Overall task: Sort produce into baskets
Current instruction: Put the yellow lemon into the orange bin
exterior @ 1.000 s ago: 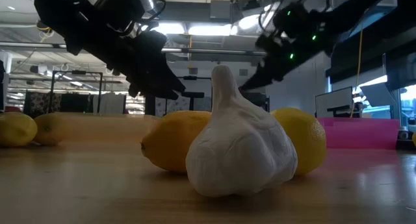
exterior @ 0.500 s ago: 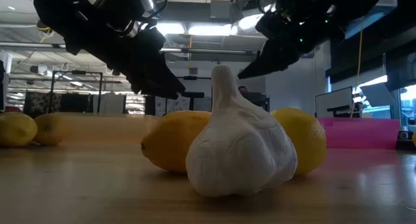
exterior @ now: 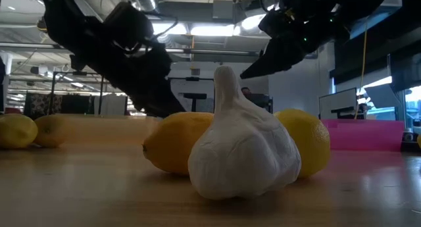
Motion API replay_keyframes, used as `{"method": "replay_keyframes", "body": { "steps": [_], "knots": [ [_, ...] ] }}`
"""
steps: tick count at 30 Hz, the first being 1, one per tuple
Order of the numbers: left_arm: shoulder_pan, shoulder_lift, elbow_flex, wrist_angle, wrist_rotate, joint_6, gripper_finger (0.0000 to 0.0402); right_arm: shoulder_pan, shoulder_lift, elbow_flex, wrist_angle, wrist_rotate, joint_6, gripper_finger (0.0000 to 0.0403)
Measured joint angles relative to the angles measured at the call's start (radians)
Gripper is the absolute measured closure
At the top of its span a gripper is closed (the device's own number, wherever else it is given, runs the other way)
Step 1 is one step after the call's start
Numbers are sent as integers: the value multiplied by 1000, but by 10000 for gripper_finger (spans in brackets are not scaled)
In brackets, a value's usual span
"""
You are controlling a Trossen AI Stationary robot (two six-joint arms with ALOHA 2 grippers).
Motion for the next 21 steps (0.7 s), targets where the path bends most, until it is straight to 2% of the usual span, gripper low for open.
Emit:
{"method": "replay_keyframes", "body": {
  "steps": [13,21],
  "knots": [
    [-3,164,1,123,0,19,144,0,0,0,-7,0,0,187],
    [-2,185,1,160,1,65,144,0,0,0,-11,0,0,187]
  ]
}}
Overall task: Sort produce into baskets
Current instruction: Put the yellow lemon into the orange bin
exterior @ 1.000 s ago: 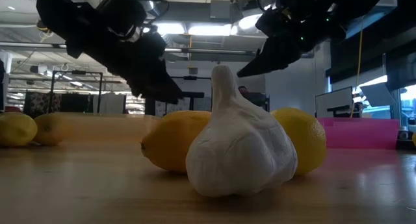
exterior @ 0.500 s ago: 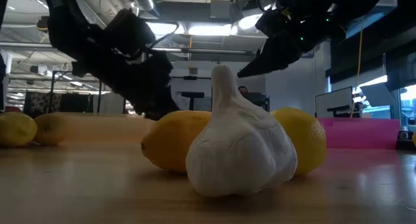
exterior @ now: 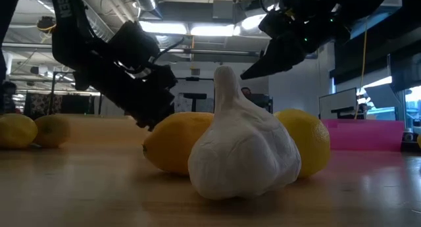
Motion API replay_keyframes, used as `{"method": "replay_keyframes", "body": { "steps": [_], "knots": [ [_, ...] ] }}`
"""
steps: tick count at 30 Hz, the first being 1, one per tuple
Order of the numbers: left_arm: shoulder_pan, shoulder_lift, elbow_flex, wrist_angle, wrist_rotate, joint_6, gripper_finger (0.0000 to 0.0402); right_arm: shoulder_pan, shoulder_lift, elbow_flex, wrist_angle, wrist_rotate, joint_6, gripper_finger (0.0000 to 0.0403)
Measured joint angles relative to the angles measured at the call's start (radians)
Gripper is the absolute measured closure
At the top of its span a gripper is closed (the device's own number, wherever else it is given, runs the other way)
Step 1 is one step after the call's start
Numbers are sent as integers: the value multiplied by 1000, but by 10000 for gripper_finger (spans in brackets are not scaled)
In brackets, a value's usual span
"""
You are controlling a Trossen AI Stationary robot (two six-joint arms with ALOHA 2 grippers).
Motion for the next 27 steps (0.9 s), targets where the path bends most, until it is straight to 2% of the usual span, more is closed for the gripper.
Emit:
{"method": "replay_keyframes", "body": {
  "steps": [8,20,27],
  "knots": [
    [34,0,0,14,0,-100,155,0,0,0,-3,0,0,187],
    [55,0,0,15,0,-102,281,0,0,0,-11,0,18,187],
    [54,-1,0,15,0,-98,298,0,0,0,-11,0,19,187]
  ]
}}
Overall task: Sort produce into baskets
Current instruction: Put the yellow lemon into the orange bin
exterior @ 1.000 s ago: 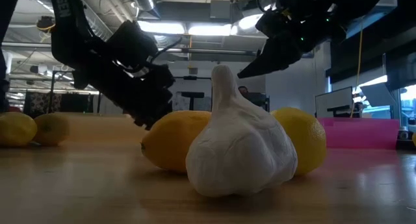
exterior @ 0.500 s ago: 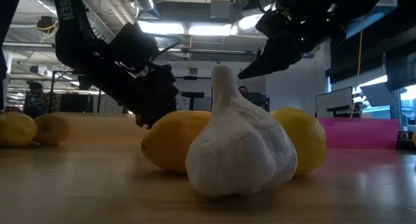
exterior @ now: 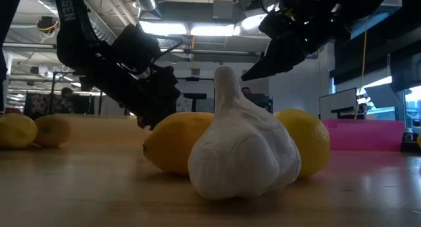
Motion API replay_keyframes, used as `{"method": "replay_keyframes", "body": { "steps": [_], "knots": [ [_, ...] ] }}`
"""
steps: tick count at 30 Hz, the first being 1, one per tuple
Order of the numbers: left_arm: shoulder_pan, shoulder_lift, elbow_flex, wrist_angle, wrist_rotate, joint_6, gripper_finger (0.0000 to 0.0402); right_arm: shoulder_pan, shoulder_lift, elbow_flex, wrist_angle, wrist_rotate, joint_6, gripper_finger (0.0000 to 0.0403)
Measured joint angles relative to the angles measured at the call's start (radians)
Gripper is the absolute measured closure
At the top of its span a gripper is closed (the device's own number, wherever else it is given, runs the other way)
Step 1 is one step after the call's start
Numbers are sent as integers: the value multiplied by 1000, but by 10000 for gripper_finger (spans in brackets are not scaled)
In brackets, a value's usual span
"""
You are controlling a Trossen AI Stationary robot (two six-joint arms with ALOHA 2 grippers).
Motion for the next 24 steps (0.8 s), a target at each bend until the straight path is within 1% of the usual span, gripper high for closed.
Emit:
{"method": "replay_keyframes", "body": {
  "steps": [3,7,12,14,17,21,24],
  "knots": [
    [-4,-11,0,-1,0,0,295,0,0,0,0,0,0,187],
    [-17,-74,-1,-33,0,25,294,0,0,0,0,0,0,187],
    [-23,-222,-1,-151,-1,39,293,0,0,0,0,0,0,187],
    [-23,-292,-1,-208,-16,43,293,0,0,0,1,0,0,187],
    [-21,-400,-1,-306,-87,69,293,0,0,0,1,0,0,187],
    [-19,-528,-1,-429,-237,98,293,0,0,0,0,0,0,187],
    [-6,-600,-1,-523,-337,103,293,0,0,0,0,0,0,187]
  ]
}}
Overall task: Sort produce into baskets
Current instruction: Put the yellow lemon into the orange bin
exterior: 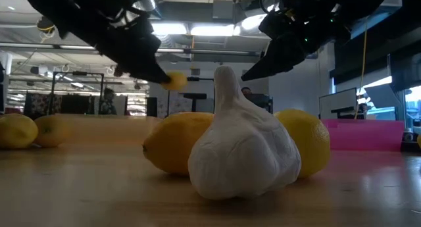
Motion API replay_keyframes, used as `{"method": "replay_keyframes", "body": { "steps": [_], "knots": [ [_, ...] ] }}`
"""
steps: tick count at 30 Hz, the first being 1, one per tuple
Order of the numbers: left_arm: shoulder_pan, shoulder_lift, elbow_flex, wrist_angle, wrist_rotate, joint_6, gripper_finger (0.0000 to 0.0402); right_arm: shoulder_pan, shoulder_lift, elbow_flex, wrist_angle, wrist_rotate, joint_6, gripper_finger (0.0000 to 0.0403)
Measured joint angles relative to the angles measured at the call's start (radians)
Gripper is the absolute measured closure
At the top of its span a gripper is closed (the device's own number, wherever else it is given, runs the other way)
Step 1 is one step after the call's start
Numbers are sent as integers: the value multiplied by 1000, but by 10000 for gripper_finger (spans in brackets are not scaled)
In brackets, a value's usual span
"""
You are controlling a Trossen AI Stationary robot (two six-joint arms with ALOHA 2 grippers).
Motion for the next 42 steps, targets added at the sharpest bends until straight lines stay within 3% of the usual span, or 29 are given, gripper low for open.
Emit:
{"method": "replay_keyframes", "body": {
  "steps": [8,22,39,42],
  "knots": [
    [98,-54,0,-129,-158,-11,293,0,0,0,-9,0,0,187],
    [255,46,-10,-186,-158,-184,291,0,0,0,-31,0,0,187],
    [259,74,-9,-187,-146,-208,218,0,0,0,-31,0,0,187],
    [247,55,9,-191,-94,-193,214,0,0,0,-31,0,0,187]
  ]
}}
